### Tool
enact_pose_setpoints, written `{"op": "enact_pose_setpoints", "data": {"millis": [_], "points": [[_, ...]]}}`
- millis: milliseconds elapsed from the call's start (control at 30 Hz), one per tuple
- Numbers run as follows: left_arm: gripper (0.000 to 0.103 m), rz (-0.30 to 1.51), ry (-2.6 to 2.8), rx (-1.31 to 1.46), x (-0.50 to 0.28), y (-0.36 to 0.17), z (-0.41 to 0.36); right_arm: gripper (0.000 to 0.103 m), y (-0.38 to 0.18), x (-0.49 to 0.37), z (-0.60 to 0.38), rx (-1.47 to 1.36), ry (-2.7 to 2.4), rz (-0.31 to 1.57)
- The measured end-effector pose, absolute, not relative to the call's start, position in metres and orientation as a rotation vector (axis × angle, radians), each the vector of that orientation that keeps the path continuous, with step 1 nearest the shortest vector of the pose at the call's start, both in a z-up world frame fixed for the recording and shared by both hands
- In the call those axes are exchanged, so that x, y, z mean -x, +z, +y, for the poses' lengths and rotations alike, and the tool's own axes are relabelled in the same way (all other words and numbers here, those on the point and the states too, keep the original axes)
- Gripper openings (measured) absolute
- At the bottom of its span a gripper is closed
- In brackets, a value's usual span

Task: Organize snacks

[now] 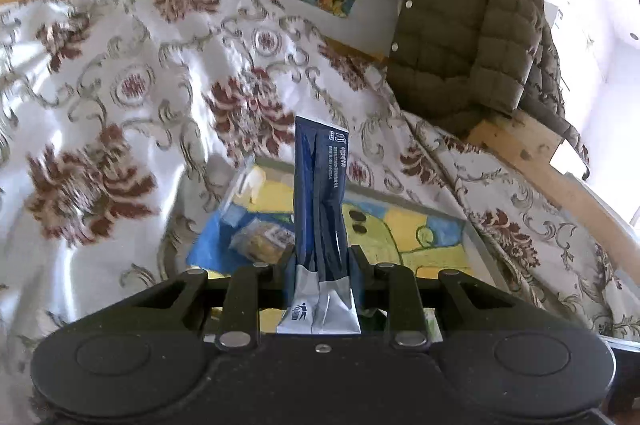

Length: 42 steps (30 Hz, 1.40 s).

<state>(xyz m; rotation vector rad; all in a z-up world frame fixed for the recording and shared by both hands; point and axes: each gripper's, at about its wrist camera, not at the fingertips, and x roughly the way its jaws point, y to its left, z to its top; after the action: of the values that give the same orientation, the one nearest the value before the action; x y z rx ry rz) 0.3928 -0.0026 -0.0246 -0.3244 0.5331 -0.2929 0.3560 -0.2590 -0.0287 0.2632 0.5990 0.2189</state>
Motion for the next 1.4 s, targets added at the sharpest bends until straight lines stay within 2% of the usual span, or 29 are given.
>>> {"op": "enact_pose_setpoints", "data": {"millis": [333,1233,1400], "points": [[0.028,0.628,-0.26,0.345,-0.413,-0.057,-0.003,0.056,-0.048,-0.384,-0.253,-0.251,0.223,0.621],[0.033,0.694,-0.215,0.307,-0.423,-0.064,0.002,0.058,-0.065,-0.401,-0.256,-0.24,0.22,0.679],[0.048,0.684,-0.214,0.297,-0.419,-0.062,0.0,0.067,-0.063,-0.399,-0.257,-0.235,0.205,0.682]]}}
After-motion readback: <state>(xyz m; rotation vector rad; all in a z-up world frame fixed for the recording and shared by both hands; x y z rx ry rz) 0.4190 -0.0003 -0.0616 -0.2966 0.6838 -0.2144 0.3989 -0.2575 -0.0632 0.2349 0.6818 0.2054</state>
